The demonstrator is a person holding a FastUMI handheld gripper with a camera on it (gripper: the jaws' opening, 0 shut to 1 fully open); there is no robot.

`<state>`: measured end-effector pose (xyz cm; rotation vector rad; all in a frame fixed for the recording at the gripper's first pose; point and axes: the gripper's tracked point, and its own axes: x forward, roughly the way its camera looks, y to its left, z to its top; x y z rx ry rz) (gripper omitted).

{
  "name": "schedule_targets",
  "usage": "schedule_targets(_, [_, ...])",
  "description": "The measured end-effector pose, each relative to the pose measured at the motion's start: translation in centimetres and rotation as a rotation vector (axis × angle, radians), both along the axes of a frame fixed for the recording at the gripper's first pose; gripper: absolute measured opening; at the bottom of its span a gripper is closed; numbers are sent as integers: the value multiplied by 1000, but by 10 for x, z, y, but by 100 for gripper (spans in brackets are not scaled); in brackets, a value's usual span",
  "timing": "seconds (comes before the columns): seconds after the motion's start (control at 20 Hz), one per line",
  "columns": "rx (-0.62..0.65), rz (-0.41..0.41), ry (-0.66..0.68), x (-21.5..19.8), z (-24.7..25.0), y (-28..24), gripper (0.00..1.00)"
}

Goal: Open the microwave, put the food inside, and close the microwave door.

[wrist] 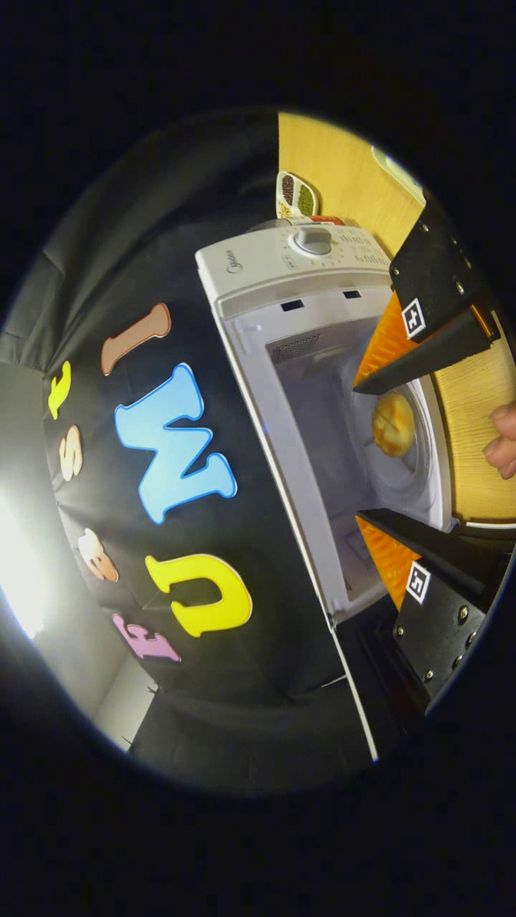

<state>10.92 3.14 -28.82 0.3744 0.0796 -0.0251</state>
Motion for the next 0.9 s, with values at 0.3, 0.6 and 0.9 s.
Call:
schedule_targets(0.3, [-77,206,-78,-97,49,23,97])
schedule_targets(0.6, [-203,391,-138,-184,68,35,97])
schedule_targets(0.9, [-284,583,-255,-263,86,79,97])
